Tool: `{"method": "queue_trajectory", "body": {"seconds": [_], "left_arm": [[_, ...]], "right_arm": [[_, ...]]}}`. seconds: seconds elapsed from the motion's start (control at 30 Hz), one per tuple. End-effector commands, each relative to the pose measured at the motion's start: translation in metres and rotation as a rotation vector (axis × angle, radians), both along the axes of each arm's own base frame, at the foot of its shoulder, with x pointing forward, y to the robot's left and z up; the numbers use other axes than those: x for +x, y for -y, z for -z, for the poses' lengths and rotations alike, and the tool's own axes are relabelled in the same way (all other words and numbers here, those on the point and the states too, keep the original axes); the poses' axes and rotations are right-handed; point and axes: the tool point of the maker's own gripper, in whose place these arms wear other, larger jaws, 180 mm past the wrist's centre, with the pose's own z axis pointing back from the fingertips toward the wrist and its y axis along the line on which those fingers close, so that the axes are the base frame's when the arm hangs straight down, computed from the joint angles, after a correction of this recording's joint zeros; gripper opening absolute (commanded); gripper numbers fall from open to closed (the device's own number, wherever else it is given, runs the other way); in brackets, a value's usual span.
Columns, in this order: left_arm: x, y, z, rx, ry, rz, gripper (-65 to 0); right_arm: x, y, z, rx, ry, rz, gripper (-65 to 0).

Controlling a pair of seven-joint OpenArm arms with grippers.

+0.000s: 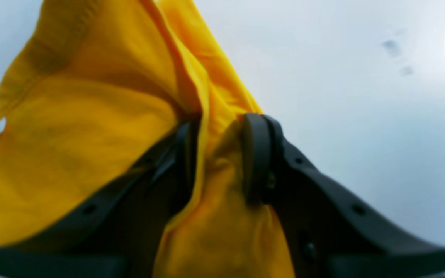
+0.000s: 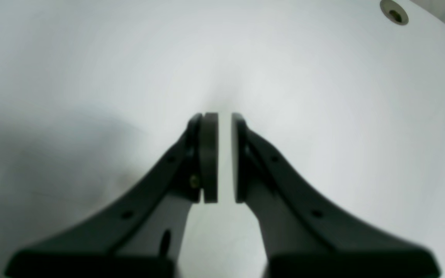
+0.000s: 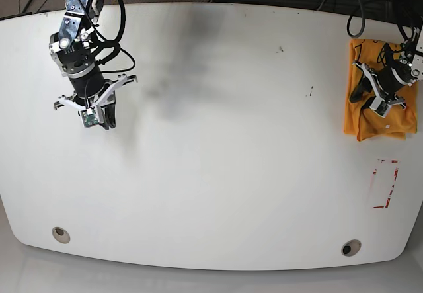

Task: Layout the t-shirt on the table in an organized manner, then fold the t-shirt properly
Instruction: 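Drag the folded shirt with the left gripper toward the table's side edge, then open the left gripper and lift it off the shirt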

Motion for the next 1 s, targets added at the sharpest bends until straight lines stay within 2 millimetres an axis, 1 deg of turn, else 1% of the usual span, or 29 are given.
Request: {"method": "queue_trajectory", "body": {"seconds": [0.0,0.2,0.37,0.53,0.67,0.7,0.73,0.8,0.97], "left_arm": [[-0.052,-0.055,0.034,0.235,-0.262,-0.007,-48.5],[-0.047,-0.074,0.019,0.198,-0.258,-0.042,-48.5],[-0.044,-0.087,0.009,0.212,-0.248,-0.048,-48.5],[-0.037,-0.092,-0.002,0.212,-0.227,-0.047,-48.5],[-0.027,-0.096,-0.015,0.2,-0.185,-0.064,-48.5],[-0.023,-0.095,-0.018,0.196,-0.173,-0.062,-48.5],[-0.016,-0.093,-0.024,0.193,-0.147,-0.058,-48.5],[0.002,-0.079,-0.036,0.179,-0.091,-0.037,-48.5],[0.036,-0.06,-0.072,0.211,0.006,0.003,-48.5]], "right_arm": [[0.005,0.0,-0.014,-0.005,0.048,-0.006,-59.8],[0.004,-0.001,-0.013,-0.006,0.045,-0.012,-59.8],[0.001,-0.007,-0.011,-0.015,0.036,-0.06,-59.8],[0.001,-0.009,-0.011,-0.017,0.034,-0.072,-59.8],[0.001,-0.013,-0.01,0.0,0.036,-0.069,-59.8],[0.001,-0.014,-0.01,0.005,0.036,-0.065,-59.8],[0.001,-0.015,-0.01,0.011,0.037,-0.062,-59.8],[0.002,-0.015,-0.01,0.016,0.041,-0.058,-59.8],[0.003,-0.017,-0.011,0.018,0.043,-0.062,-59.8]]}}
